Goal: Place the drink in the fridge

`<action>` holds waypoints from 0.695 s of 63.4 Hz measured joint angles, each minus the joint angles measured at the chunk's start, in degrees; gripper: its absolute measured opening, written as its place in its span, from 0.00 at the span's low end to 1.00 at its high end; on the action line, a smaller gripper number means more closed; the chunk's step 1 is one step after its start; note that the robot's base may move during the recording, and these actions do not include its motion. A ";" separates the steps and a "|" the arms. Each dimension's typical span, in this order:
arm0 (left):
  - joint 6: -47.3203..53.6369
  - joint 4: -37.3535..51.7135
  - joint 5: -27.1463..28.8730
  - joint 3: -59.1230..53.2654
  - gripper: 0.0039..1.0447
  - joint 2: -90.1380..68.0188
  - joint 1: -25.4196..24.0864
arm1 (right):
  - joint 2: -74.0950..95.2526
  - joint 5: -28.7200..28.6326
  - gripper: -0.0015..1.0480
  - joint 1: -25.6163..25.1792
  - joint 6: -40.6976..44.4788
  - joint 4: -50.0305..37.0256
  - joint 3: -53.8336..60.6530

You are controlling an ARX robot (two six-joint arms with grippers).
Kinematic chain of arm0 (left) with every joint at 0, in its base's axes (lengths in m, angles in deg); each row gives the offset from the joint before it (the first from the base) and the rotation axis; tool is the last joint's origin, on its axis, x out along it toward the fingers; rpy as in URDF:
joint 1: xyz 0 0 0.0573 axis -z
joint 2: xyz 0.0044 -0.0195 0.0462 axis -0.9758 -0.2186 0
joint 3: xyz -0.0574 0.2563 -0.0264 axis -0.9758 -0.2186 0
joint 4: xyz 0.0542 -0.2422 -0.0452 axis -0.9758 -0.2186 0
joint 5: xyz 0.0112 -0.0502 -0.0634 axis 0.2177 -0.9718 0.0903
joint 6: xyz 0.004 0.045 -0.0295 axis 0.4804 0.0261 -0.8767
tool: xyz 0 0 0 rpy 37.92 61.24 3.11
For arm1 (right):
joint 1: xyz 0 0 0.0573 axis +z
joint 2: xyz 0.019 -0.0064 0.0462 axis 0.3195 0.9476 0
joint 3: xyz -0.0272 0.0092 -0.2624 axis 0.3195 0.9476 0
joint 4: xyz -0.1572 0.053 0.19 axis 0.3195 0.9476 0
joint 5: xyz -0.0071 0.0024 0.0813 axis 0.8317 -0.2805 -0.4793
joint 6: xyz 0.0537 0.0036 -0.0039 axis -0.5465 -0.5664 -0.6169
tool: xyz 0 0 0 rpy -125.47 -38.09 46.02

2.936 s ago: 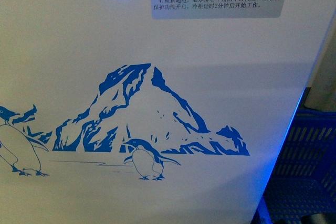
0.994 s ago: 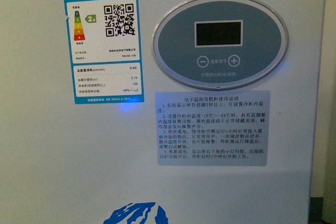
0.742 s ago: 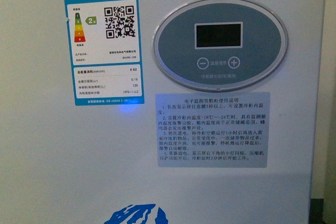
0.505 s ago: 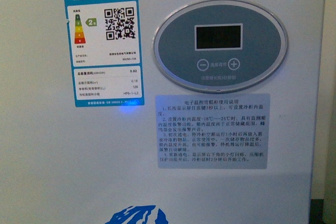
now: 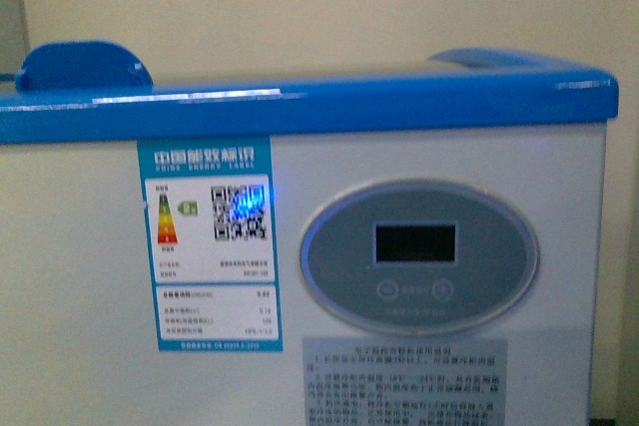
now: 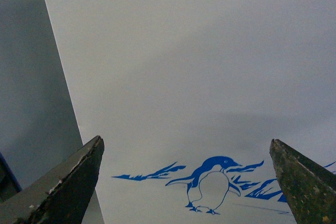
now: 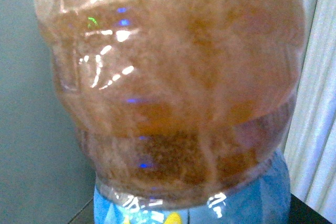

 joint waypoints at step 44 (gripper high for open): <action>0.00 0.00 0.07 0.00 0.92 0.00 0.00 | 0.00 -0.02 0.38 0.00 -0.02 0.00 0.00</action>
